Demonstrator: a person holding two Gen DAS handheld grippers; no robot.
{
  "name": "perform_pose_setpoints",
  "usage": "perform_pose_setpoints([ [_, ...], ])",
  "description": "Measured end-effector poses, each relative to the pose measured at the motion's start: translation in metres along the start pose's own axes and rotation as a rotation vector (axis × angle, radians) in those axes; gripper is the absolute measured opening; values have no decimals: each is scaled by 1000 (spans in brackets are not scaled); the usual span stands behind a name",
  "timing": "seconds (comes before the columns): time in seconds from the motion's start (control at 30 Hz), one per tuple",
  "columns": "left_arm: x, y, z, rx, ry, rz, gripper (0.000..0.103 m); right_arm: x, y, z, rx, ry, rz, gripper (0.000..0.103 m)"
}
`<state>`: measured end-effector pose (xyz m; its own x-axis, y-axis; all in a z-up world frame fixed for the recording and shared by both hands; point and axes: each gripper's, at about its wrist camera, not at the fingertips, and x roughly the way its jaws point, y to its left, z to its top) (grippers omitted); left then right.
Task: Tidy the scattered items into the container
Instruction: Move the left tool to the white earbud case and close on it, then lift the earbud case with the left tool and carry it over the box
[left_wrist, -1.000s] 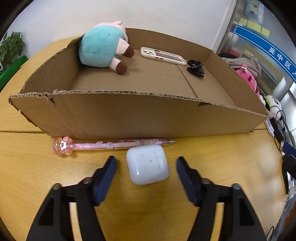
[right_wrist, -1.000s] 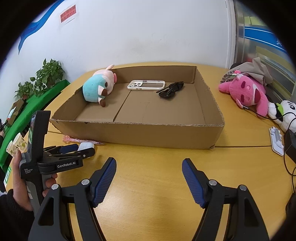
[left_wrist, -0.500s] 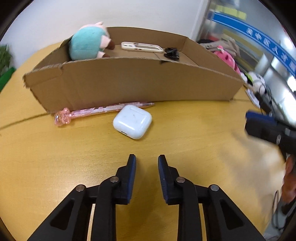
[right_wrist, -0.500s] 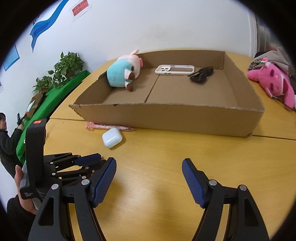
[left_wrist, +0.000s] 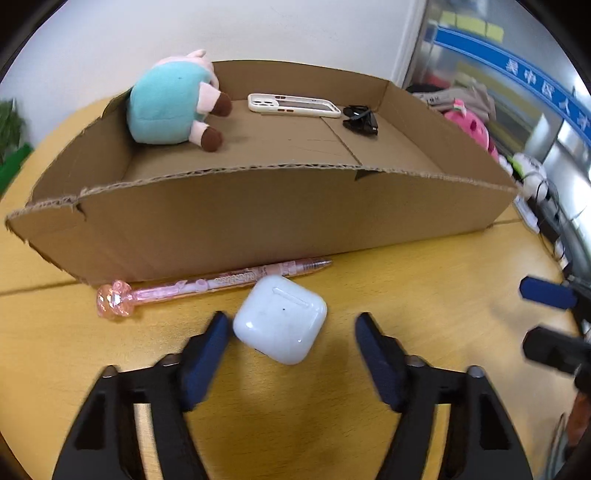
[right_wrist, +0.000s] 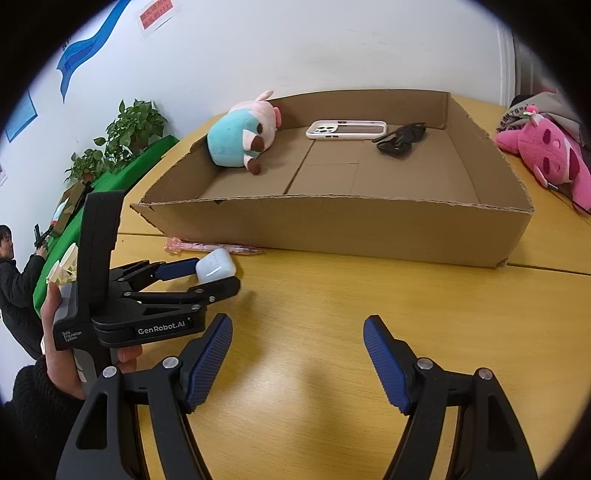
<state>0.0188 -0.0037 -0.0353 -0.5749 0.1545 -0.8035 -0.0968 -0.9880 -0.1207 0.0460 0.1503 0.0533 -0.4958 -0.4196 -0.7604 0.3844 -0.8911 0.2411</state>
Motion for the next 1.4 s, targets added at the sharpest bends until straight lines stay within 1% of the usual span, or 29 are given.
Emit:
perform_pose_setpoints([
  [0.03,0,-1,0,9,1,9,54,0,-3,0,9,1,-1,73],
  [0.13,-1,-3,-1,37,12,11,52,2,-7,0,24,3,5,73],
  [0.27,-8,-8,-11,74,20,-13,52,4,0,1,4,7,34,73],
  [0.43,-25,-20,-32,123,24,-69,52,10,12,3,-30,29,108,73],
  [0.53,-47,-31,-44,176,-29,-114,51,18,21,2,-46,63,163,73],
  [0.67,-77,-44,-47,228,-108,-139,52,23,33,-3,-53,102,259,73],
  [0.73,-88,-50,-47,257,-138,-135,52,20,39,-2,-48,104,321,67],
  [0.8,-96,-54,-46,279,-159,-130,52,14,46,0,-71,99,366,48],
  [0.83,-98,-55,-45,288,-165,-124,52,11,50,1,-83,97,382,43],
  [0.87,-100,-56,-44,297,-171,-117,52,8,53,2,-98,91,391,33],
  [0.97,-106,-58,-42,313,-191,-108,52,-2,59,6,-130,71,372,32],
  [1.07,-111,-58,-35,318,-211,-112,51,-10,60,12,-129,40,362,28],
  [1.17,-118,-58,-26,351,-242,-107,51,-20,66,23,-154,9,337,28],
  [1.33,-136,-53,2,373,-303,-83,51,-35,77,51,-207,-58,316,28],
  [1.4,-144,-52,18,389,-334,-62,51,-42,81,66,-231,-89,312,28],
])
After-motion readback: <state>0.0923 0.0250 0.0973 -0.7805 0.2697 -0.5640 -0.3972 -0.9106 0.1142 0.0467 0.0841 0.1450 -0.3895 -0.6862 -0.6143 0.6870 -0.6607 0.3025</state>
